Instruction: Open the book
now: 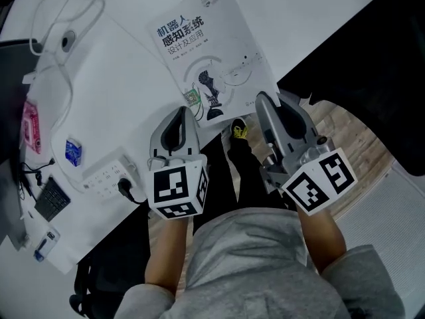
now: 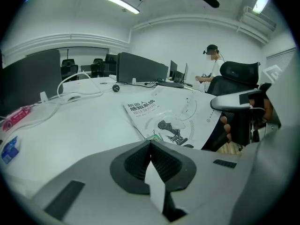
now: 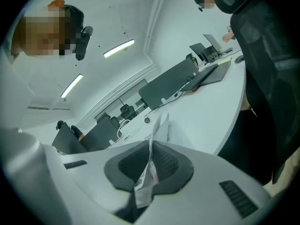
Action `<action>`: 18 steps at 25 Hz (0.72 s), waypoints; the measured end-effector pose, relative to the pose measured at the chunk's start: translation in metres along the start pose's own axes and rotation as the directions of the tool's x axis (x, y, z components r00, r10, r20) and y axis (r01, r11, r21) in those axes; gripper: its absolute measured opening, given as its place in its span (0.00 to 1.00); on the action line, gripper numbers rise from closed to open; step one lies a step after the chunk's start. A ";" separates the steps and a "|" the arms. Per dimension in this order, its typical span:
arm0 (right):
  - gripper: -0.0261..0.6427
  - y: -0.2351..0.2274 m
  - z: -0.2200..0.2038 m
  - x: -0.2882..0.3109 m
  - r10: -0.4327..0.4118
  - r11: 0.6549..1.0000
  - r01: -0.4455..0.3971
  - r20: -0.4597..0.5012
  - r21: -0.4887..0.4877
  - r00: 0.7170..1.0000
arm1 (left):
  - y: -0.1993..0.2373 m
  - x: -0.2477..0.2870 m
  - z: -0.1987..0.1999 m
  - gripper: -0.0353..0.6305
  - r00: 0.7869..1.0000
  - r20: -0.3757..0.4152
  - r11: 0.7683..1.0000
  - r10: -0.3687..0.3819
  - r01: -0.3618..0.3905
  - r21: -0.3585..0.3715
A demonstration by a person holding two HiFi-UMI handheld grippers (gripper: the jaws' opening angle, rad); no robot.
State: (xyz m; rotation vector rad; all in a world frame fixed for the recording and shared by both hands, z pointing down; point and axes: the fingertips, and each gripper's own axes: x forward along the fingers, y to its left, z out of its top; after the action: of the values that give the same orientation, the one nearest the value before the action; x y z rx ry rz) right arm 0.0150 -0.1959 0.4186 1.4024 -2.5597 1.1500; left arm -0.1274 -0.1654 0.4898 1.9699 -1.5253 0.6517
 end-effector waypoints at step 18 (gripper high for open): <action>0.11 0.146 -0.019 0.033 0.325 0.902 -0.364 -0.191 -0.231 0.926 | 0.044 -0.120 0.022 0.07 0.968 0.098 0.967 0.230 -0.216 -0.131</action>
State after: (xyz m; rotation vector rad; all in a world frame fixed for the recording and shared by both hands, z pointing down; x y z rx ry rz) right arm -0.1172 -0.1603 0.3564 0.7966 -2.7935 0.8547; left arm -0.1979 -0.1052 0.3987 1.7874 -1.8304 0.5327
